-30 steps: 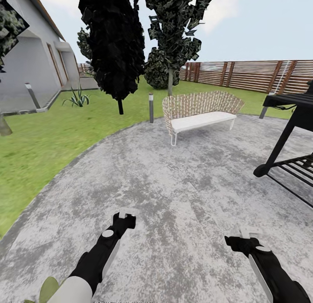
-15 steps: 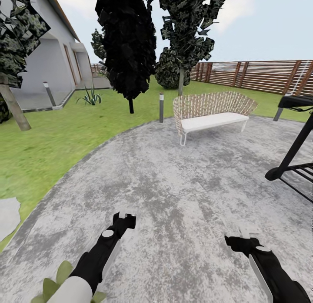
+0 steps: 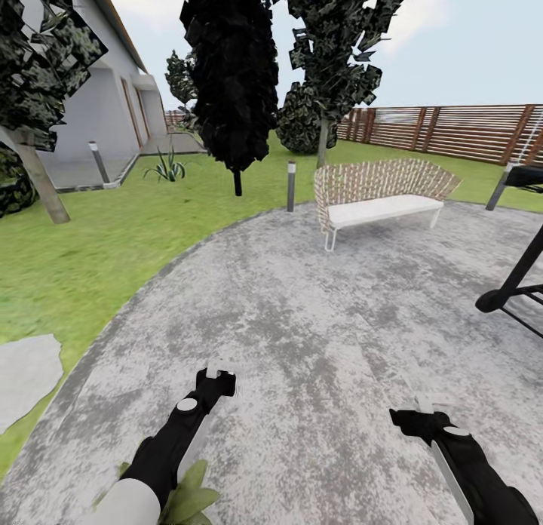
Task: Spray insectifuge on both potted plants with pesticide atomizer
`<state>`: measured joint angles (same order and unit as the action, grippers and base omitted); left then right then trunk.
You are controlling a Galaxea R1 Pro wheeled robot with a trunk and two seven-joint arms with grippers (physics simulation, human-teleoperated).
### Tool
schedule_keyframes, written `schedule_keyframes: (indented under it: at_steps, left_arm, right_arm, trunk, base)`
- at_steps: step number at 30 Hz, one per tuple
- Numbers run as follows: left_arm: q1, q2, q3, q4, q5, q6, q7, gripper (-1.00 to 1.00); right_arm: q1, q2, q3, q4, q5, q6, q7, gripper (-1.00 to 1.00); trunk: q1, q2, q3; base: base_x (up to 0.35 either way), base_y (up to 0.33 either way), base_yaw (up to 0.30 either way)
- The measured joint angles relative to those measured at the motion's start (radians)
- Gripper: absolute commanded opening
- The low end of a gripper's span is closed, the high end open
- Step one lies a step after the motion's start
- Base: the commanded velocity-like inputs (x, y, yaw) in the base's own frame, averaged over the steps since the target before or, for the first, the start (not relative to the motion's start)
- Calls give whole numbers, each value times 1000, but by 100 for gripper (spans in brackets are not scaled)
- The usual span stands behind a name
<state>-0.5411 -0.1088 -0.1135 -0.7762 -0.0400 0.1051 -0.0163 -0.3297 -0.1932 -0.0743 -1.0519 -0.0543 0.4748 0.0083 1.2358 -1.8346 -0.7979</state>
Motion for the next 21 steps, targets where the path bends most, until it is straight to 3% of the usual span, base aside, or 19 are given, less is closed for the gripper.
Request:
schedule_keyframes:
  at_steps: [13,21]
  left_arm:
    - [0,0,1,0,0,0,1,-100]
    - [0,0,1,0,0,1,1,-100]
  right_arm:
    - [0,0,-1,0,0,0,0,100]
    - [0,0,0,0,0,0,-1,100]
  trunk:
    - [0,0,0]
    - [0,0,0]
  base:
    - [3,14,249]
    - [0,214,34]
